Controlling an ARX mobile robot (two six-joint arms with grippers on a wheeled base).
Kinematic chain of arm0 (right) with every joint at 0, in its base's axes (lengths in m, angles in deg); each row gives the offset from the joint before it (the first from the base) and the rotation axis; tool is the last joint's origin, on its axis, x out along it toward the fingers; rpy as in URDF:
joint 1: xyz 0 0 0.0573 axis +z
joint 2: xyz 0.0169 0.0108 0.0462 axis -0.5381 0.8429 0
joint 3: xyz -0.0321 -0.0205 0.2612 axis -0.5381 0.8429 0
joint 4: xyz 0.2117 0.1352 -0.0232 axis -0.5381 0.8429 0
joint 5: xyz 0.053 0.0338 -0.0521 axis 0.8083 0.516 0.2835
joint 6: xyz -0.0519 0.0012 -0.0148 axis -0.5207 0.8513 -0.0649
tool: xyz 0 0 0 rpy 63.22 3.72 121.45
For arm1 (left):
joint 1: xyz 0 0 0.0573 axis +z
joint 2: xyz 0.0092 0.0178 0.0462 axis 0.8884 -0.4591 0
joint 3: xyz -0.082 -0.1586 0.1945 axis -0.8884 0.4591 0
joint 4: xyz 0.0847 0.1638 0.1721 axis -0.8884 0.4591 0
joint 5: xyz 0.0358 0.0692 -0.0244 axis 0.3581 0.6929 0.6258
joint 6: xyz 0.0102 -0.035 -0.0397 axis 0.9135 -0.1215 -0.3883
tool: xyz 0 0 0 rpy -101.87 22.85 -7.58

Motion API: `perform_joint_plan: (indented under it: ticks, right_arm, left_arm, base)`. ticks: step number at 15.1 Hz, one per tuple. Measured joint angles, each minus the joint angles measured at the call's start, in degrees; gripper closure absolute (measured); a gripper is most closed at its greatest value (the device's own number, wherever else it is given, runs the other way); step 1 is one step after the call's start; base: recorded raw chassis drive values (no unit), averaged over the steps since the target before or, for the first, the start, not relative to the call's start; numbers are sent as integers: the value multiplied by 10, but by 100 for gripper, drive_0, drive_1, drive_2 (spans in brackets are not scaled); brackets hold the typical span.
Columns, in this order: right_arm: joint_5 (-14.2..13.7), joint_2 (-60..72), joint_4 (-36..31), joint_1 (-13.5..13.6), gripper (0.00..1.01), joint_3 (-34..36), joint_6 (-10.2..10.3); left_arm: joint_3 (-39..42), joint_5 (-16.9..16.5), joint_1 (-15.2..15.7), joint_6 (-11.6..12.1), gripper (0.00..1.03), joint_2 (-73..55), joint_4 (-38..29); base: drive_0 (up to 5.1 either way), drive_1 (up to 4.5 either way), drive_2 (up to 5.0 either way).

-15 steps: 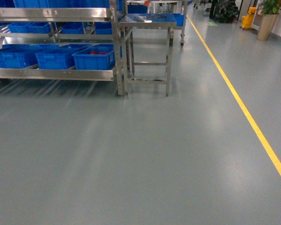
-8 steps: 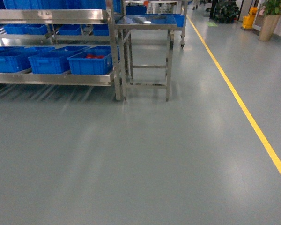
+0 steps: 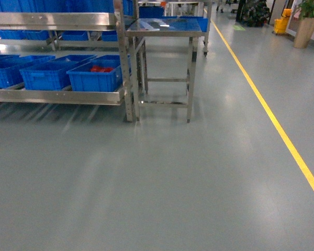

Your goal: Pick blue part to blue bin on bottom shelf

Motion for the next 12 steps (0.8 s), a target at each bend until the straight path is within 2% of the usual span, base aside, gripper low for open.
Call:
perform_joint_plan:
  ticks: [12]
  right_arm:
    - [0, 0, 0, 0, 3, 0, 0]
  left_arm:
    - [0, 0, 0, 0, 59, -2, 1]
  base:
    - [-11, 419, -441]
